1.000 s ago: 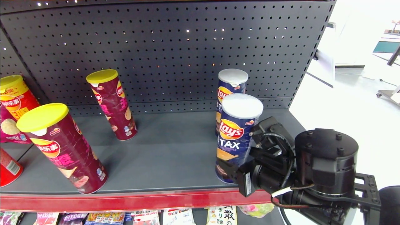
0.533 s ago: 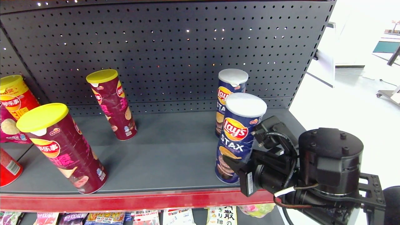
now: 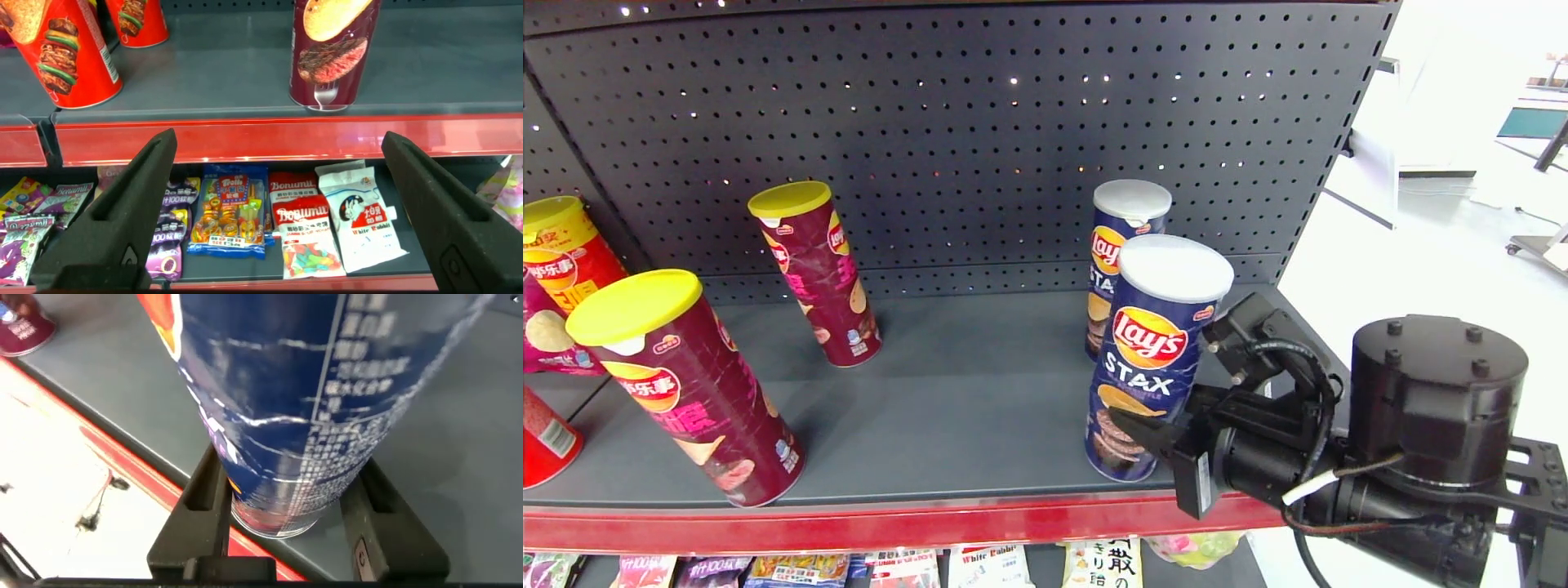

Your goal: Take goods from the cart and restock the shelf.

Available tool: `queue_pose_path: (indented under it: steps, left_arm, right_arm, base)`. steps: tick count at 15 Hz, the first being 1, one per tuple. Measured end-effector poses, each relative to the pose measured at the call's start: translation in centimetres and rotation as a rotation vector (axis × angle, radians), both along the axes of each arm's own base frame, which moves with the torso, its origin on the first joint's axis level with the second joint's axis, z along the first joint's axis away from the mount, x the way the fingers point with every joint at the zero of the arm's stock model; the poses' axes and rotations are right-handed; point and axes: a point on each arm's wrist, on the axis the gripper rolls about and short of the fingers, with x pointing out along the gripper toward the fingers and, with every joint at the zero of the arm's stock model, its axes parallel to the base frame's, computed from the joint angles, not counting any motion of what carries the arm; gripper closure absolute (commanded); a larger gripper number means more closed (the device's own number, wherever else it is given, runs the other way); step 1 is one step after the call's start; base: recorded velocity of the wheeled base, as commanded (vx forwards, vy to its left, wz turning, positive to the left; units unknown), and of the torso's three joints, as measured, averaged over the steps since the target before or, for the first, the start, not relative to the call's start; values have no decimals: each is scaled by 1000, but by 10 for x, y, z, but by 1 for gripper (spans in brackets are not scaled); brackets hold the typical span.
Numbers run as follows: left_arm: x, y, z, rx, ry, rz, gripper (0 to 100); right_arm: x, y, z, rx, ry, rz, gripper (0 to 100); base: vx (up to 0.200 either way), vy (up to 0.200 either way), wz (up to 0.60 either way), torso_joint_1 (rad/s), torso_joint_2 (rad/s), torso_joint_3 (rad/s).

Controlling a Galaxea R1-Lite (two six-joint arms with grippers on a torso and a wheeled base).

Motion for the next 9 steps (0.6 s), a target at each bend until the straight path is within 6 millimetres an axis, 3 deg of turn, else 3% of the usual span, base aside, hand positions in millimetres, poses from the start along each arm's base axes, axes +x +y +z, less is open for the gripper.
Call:
queue_pose_path:
  steps: [5,9]
  left_arm:
    - [0,0,0,0,0,0,0]
    - [0,0,0,0,0,0,0]
  right_arm:
    - [22,-23,5,-61,-103,260,100]
    - [27,-27,2,-60,-120,413,100]
  base:
    - [0,0,0,0,0,0]
    - [0,0,0,0,0,0]
